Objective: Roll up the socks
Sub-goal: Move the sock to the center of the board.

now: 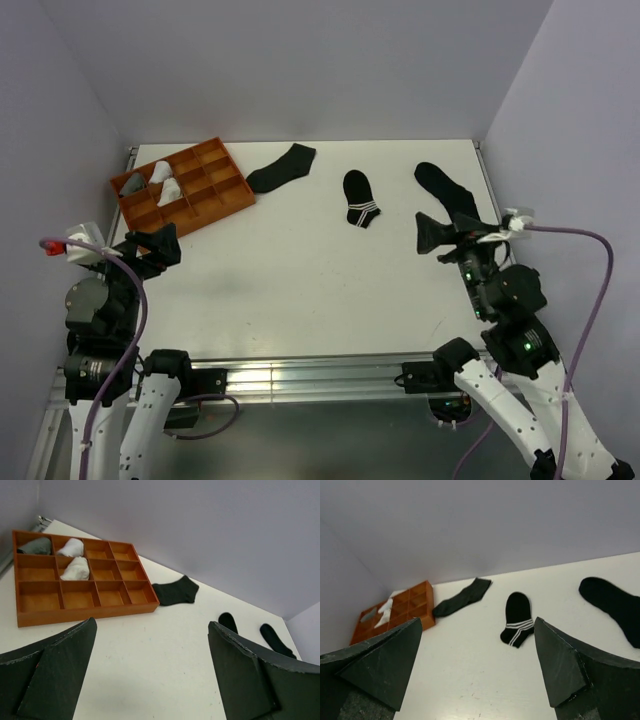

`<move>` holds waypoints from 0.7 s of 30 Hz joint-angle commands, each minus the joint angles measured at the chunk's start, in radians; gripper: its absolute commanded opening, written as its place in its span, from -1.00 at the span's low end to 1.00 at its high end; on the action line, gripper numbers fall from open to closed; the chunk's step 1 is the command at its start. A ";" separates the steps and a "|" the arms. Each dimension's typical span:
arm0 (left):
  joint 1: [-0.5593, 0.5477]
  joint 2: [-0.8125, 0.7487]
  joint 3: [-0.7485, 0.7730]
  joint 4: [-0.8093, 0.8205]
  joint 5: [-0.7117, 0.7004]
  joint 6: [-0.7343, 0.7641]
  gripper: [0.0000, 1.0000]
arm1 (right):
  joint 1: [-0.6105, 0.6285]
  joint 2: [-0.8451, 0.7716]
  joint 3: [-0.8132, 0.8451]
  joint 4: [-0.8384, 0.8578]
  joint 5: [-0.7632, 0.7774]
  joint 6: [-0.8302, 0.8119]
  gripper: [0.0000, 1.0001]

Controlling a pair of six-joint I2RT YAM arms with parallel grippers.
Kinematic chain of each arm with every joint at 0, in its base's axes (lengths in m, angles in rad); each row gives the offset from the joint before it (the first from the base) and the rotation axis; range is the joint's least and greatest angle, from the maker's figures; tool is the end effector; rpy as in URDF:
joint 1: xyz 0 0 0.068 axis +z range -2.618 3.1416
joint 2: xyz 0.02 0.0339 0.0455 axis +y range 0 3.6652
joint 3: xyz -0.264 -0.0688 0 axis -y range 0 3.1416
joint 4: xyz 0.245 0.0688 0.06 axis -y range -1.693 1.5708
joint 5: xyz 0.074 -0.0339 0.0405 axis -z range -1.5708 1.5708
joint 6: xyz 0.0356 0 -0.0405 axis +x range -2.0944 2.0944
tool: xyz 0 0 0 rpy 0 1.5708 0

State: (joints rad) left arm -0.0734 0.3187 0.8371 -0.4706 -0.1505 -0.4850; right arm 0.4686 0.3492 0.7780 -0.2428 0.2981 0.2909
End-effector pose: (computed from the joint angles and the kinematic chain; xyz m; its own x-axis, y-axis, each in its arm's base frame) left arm 0.0617 0.0008 0.3749 0.0780 -0.4679 -0.8803 -0.0458 0.8804 -0.4720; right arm 0.0725 0.0250 0.3802 0.1081 0.3620 -0.9259 -0.2142 0.9179 0.3339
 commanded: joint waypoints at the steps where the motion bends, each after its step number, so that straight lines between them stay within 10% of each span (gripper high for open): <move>1: -0.003 0.042 -0.032 0.058 0.078 -0.040 0.99 | -0.002 0.132 -0.005 0.025 -0.111 0.024 1.00; 10: -0.002 0.183 -0.085 0.153 0.167 -0.033 0.99 | -0.005 0.601 0.079 0.122 -0.261 0.036 0.98; 21: -0.002 0.188 -0.156 0.196 0.155 0.000 0.99 | -0.068 1.267 0.386 0.139 -0.201 0.037 0.12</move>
State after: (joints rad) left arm -0.0734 0.5171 0.6899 -0.3359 -0.0151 -0.5087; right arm 0.4358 1.4971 1.0622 -0.1223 0.0719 0.3248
